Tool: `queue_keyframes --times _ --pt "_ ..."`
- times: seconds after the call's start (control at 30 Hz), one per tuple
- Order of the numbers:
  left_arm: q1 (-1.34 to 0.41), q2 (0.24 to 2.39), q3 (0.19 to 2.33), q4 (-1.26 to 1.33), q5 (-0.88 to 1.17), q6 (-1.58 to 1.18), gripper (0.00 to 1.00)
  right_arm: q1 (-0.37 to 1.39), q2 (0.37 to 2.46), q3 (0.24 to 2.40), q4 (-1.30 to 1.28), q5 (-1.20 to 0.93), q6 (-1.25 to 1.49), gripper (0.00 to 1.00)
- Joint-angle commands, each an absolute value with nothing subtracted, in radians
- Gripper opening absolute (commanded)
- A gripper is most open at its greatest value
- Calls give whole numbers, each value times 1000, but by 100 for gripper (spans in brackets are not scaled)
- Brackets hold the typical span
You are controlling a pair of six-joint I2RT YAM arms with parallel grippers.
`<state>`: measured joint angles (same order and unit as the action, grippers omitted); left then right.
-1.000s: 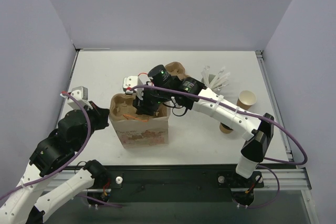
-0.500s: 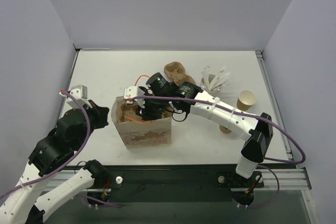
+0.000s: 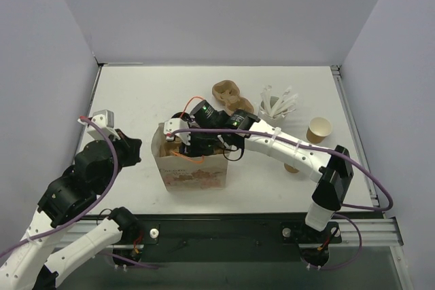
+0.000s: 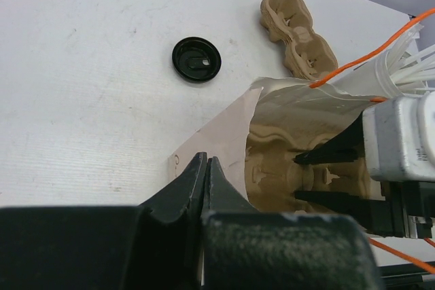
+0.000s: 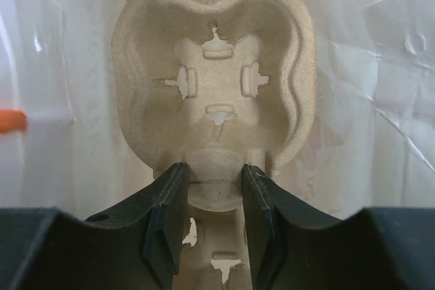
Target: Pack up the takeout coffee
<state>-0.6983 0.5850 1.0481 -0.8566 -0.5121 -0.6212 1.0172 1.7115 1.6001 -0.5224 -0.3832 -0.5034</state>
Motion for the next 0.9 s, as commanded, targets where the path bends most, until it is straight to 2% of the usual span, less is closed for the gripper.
queue_keyframes --times 0.0,0.3,0.4,0.5,0.63,0.87 --pt "-693 592 1094 -848 -517 -624 5 1026 1723 1580 -537 -359 -519 31" --pt "-693 578 1091 -873 -520 -627 6 1028 1753 1531 -480 -313 -489 34" --pt "-693 569 1085 -877 -519 -629 8 1026 1764 1497 -437 -292 -472 40" --pt "-693 571 1083 -881 -515 -629 13 1028 1769 1476 -397 -272 -459 50" --pt "-693 574 1095 -881 -509 -623 18 1028 1756 1491 -387 -252 -446 69" --pt "-693 586 1131 -879 -500 -560 34 1026 1663 1549 -414 -215 -399 73"
